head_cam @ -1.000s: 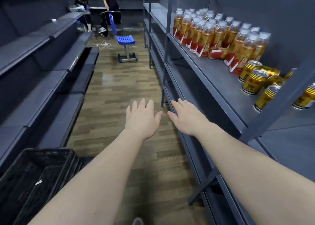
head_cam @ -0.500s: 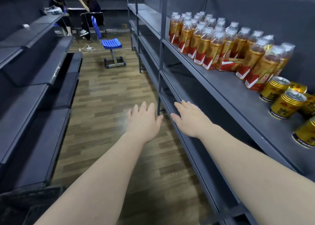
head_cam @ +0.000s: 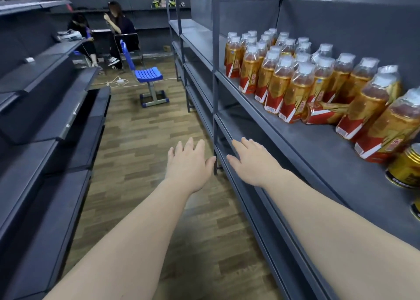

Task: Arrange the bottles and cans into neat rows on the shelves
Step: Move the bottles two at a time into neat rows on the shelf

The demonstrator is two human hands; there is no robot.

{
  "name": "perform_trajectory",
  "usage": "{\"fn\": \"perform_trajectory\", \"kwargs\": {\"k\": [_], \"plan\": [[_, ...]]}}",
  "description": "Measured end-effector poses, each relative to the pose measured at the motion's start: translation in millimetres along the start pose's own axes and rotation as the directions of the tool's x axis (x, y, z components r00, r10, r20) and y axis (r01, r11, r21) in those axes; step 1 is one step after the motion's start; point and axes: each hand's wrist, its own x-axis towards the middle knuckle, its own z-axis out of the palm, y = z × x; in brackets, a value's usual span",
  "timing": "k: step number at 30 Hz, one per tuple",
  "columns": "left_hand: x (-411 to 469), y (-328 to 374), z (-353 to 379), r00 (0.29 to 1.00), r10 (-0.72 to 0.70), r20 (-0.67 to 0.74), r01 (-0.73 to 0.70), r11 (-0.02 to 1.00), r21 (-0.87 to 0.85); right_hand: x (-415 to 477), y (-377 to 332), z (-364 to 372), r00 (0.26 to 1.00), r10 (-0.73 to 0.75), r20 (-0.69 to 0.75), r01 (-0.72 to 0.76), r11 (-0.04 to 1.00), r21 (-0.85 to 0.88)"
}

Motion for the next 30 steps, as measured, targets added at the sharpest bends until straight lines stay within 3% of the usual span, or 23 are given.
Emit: {"fn": "perform_trajectory", "kwargs": {"k": [7, 16, 26, 30], "plan": [[73.7, 33.6, 5.5, 0.994, 0.107, -0.019, -0.107, 0.994, 0.005, 40.5, 52.6, -18.5, 0.996, 0.08, -0.048, -0.08, 0.997, -0.014], [154.3, 115.6, 25.9, 0.912, 0.409, -0.017, -0.41, 0.911, -0.037, 40.4, 123.1, -42.9, 0.924, 0.365, -0.111, -0.366, 0.93, 0.015], [196.4, 204.8, 27.7, 0.569, 0.814, -0.116, -0.817, 0.543, -0.196, 0.0, 149.9, -59.5, 0.695, 0.67, -0.261, -0.65, 0.741, 0.168], [196.9, 230.8, 28.3, 0.481, 0.867, -0.128, -0.861, 0.439, -0.258, -17.3, 150.5, -56.3, 0.53, 0.772, -0.352, -0.723, 0.628, 0.288]]}}
